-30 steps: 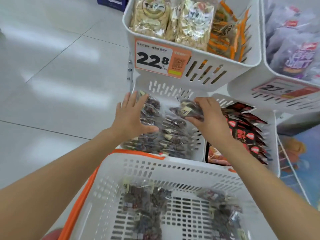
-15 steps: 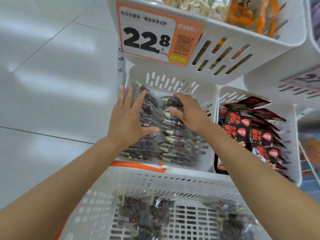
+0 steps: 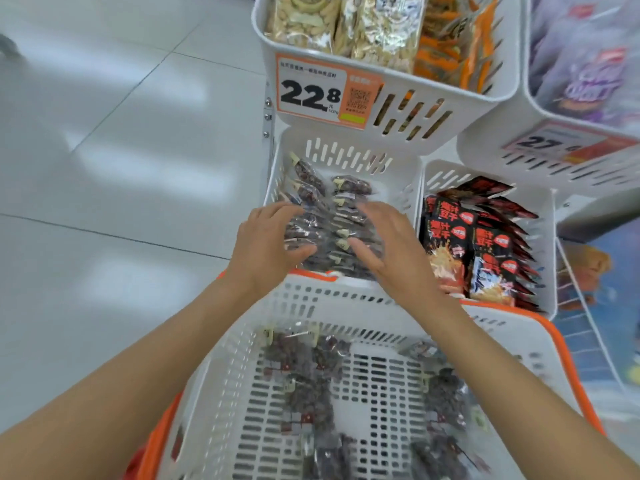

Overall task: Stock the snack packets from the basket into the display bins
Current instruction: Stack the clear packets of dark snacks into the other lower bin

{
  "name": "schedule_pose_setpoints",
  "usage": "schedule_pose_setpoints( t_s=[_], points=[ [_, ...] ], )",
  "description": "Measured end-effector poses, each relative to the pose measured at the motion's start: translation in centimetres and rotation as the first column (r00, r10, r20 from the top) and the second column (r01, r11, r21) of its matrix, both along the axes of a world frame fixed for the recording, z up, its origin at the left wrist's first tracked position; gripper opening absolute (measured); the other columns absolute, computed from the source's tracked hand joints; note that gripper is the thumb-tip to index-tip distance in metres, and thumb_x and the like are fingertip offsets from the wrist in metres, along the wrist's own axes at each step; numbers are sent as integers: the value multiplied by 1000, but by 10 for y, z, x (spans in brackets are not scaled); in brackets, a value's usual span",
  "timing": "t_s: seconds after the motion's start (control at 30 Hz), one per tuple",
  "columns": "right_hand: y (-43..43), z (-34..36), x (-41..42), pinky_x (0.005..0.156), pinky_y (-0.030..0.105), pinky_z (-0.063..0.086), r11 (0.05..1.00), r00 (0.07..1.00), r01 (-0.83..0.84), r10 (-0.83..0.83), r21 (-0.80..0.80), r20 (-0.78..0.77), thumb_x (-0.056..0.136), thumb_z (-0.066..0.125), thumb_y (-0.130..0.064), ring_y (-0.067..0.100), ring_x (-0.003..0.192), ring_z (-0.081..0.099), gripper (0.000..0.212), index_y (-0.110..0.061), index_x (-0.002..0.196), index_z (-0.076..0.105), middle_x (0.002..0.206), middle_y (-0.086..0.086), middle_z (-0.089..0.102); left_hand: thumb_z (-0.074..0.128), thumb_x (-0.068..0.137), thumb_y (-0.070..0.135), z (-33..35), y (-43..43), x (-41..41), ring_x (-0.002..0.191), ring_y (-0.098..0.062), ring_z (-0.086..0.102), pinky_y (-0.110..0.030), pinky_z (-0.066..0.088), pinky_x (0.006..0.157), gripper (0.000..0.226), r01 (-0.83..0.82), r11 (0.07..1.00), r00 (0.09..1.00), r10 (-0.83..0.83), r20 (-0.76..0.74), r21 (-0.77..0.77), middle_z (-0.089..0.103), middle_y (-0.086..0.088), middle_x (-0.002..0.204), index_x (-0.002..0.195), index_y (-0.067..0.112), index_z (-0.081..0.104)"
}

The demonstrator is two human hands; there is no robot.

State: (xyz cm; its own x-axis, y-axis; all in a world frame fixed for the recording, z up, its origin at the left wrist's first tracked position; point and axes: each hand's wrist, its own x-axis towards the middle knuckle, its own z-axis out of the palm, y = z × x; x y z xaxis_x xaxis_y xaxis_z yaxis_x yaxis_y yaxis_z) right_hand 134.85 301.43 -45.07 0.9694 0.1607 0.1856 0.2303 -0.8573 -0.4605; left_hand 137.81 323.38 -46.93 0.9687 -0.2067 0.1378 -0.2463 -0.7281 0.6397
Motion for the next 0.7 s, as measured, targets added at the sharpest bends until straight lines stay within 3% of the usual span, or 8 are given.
schedule_pose_setpoints(
  t_s=[0.13, 0.23, 0.3, 0.37, 0.43, 0.53, 0.6, 0.7],
  points=[
    [19, -11, -86, 99, 22, 41, 995, 1000, -7, 4, 96, 25, 99, 56, -31, 8, 124, 46, 42, -24, 139, 49, 138, -7, 48, 73, 86, 35, 6, 9, -70, 102, -7, 54, -31, 48, 92, 43, 96, 993, 993, -100, -59, -62, 52, 14, 122, 125, 30, 56],
    [23, -49, -138, 106, 28, 38, 999, 958, -40, 48, 33, -282, 99, 56, -36, 8, 131, 38, 49, -28, 145, 40, 148, -9, 37, 71, 88, 34, -7, 22, -112, 94, -2, 53, -28, 50, 87, 43, 83, 993, 974, -98, -203, -80, 47, 16, 118, 126, 30, 54],
    [19, -87, -162, 117, 35, 25, 998, 821, -49, 15, -44, -570, 96, 58, -43, 17, 146, 22, 65, -27, 152, 28, 160, -4, 22, 69, 89, 34, -15, 33, -136, 100, -4, 54, -25, 50, 85, 45, 40, 995, 950, -66, -305, -89, 47, 13, 125, 130, 29, 52],
    [15, -115, -178, 120, 42, 22, 998, 576, 68, -52, -16, -816, 93, 61, -47, 25, 150, 14, 83, -24, 157, 13, 164, -2, 9, 68, 90, 32, -21, 43, -154, 103, -5, 54, -22, 51, 82, 44, 22, 995, 930, -55, -362, -95, 45, 12, 128, 131, 31, 52],
    [12, -131, -191, 120, 45, 24, 995, 399, 95, -16, 24, -917, 95, 60, -42, 28, 151, 12, 89, -25, 158, 1, 165, 0, 0, 67, 92, 31, -22, 47, -167, 102, -4, 55, -25, 52, 86, 42, 45, 996, 917, -70, -392, -74, 45, 12, 129, 131, 32, 51],
    [17, -138, -203, 106, 42, 42, 987, 403, -156, 25, -42, -915, 97, 58, -38, 32, 139, 37, 86, -29, 157, -4, 163, 5, 15, 65, 93, 27, -22, 45, -176, 103, -8, 56, -24, 49, 89, 42, 90, 993, 899, -113, -424, -75, 45, 6, 132, 132, 28, 51],
    [23, -138, -198, 93, 38, 50, 992, 436, -114, -1, -57, -900, 95, 63, -32, 29, 122, 53, 90, -23, 158, -1, 154, 9, 35, 64, 93, 27, -20, 42, -177, 105, -10, 56, -22, 47, 87, 41, 87, 992, 891, -120, -438, -94, 44, 6, 132, 132, 26, 51],
    [18, -121, -186, 93, 37, 52, 999, 446, -31, 3, -13, -895, 92, 68, -19, 26, 113, 59, 63, -11, 147, 38, 138, 11, 54, 66, 92, 24, -21, 40, -178, 107, -10, 55, -14, 46, 80, 40, 46, 989, 885, -105, -453, -140, 45, 6, 133, 130, 26, 53]
  ],
)
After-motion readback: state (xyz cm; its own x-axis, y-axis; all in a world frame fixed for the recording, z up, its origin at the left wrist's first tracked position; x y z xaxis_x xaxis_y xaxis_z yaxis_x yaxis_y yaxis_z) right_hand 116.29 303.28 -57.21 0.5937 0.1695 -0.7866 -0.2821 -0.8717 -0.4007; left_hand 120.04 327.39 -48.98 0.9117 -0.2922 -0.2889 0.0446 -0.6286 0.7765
